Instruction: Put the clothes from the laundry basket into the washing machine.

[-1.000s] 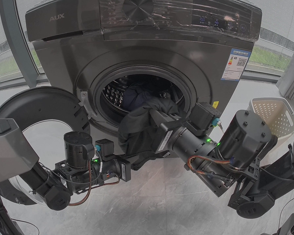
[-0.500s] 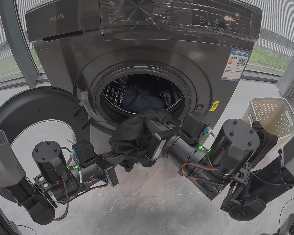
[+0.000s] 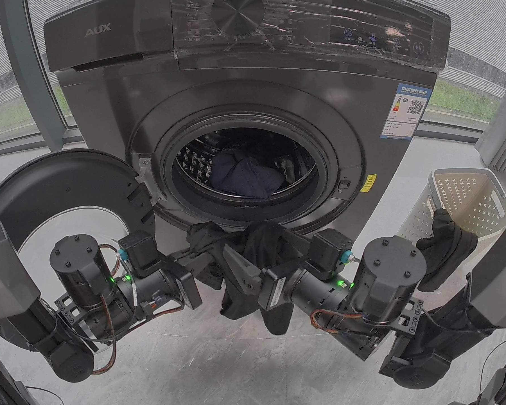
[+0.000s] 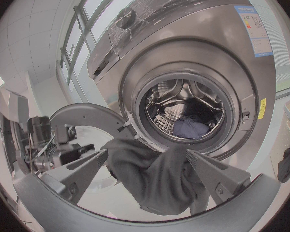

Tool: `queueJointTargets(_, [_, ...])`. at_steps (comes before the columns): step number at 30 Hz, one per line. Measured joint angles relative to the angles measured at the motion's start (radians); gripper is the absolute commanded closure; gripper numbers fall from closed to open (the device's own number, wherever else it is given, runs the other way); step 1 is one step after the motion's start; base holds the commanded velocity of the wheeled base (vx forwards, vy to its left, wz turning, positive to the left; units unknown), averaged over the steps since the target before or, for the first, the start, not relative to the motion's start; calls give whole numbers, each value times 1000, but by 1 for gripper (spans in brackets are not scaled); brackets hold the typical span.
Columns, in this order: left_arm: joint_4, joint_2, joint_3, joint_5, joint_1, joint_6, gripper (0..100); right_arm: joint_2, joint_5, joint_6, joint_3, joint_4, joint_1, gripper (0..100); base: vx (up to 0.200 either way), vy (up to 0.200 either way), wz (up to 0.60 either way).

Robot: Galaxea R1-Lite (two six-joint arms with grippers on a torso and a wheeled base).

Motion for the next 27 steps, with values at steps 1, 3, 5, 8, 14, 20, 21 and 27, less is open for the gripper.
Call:
queueJointTargets(1, [0,0,-8,1,6,0,100,1,0,0,7,1,2,0,0,0,0])
queueJointTargets(3, [0,-1,-19,2,13,1,100,3,0,-1,19,3,6,0,0,0,0])
queueJointTargets(5, [0,-2,-29,2,16,0,100,3,0,-2,30,4,8,0,0,0,0])
queueJointTargets(8, [1,-3,-41,7,18,0,100,4,0,-4,51,8,10,0,0,0,0])
queueJointTargets(14, [0,-3,-76,41,20,-2,100,9,0,-6,85,17,11,0,0,0,0])
queueJointTargets(20, [0,-5,-104,56,20,-5,100,24,0,-7,92,18,13,0,0,0,0])
queueJointTargets(21, [0,-5,-106,60,20,-5,100,26,0,-7,92,18,13,0,0,0,0])
queueJointTargets(27, [0,-5,-127,84,19,-5,100,36,0,-7,90,17,18,0,0,0,0])
